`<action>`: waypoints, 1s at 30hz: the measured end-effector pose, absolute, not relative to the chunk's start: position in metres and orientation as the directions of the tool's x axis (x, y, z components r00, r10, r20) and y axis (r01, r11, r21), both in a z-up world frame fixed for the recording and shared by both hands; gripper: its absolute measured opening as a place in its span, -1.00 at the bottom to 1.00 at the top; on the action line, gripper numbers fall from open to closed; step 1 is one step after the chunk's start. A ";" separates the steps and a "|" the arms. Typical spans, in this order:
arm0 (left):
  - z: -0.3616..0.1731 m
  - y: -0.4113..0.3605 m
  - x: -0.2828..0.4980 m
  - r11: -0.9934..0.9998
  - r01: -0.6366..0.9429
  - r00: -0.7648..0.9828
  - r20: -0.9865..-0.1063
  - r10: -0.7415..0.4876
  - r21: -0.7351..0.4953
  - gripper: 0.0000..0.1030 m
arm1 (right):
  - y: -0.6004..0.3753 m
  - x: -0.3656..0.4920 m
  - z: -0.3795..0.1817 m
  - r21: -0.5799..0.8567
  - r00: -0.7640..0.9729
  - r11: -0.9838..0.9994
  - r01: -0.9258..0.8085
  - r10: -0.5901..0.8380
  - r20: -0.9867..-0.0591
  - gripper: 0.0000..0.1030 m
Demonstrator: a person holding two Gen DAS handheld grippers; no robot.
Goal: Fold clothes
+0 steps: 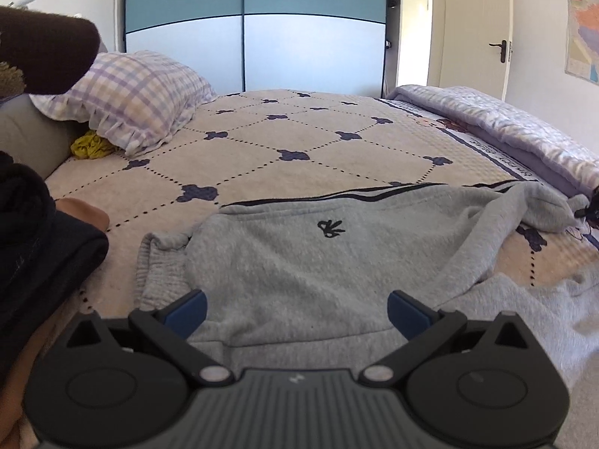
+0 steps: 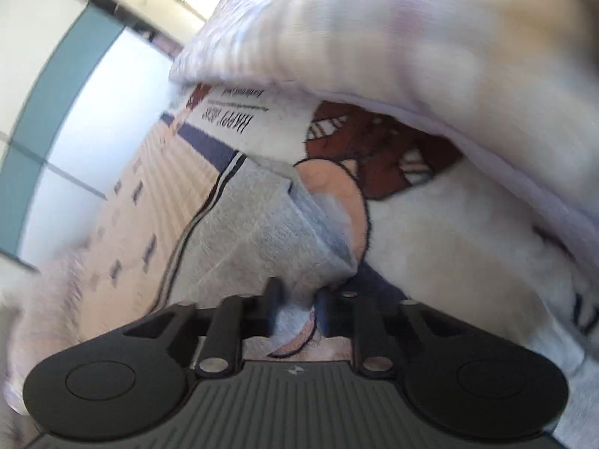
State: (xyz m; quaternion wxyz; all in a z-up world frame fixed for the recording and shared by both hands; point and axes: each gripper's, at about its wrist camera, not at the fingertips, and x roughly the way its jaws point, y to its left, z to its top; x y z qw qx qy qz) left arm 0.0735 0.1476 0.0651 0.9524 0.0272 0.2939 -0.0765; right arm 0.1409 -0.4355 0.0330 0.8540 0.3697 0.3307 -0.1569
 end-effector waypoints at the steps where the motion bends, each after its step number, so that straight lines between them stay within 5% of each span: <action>1: 0.067 0.150 0.074 0.988 0.156 0.816 -0.564 -0.128 0.001 1.00 | -0.432 0.147 0.054 0.500 0.758 0.722 0.478 -0.052 -0.650 -0.89; 4: 0.073 0.158 0.075 0.990 0.139 0.818 -0.562 -0.123 -0.016 1.00 | -0.427 0.147 0.137 0.429 0.873 0.843 0.323 -0.090 -0.480 -0.90; 7: 0.073 0.170 0.084 0.995 0.090 0.815 -0.572 -0.100 -0.045 1.00 | -0.421 0.136 0.182 0.326 0.897 0.910 0.255 -0.097 -0.431 -0.91; 12: 0.072 0.176 0.105 0.995 0.077 0.795 -0.599 -0.095 -0.057 1.00 | -0.434 0.138 0.110 0.044 0.711 0.944 0.327 -0.216 -0.669 -0.87; 14: 0.071 0.174 0.116 0.995 0.094 0.786 -0.612 -0.088 -0.023 1.00 | -0.442 0.142 0.074 -0.051 0.612 0.936 0.349 -0.268 -0.744 -0.69; 22: 0.068 0.168 0.164 0.995 0.092 0.772 -0.634 -0.041 0.048 1.00 | -0.416 0.159 0.100 -0.151 0.772 0.946 0.285 -0.320 -0.549 -0.24; 26: 0.055 0.172 0.184 0.997 0.040 0.744 -0.668 0.016 0.069 1.00 | -0.402 0.226 0.084 -0.124 0.736 0.986 0.112 -0.166 -0.656 -0.16; 30: 0.048 0.172 0.194 0.995 0.028 0.727 -0.685 0.042 0.091 1.00 | -0.408 0.279 0.053 -0.113 0.689 0.984 0.135 -0.175 -0.704 -0.16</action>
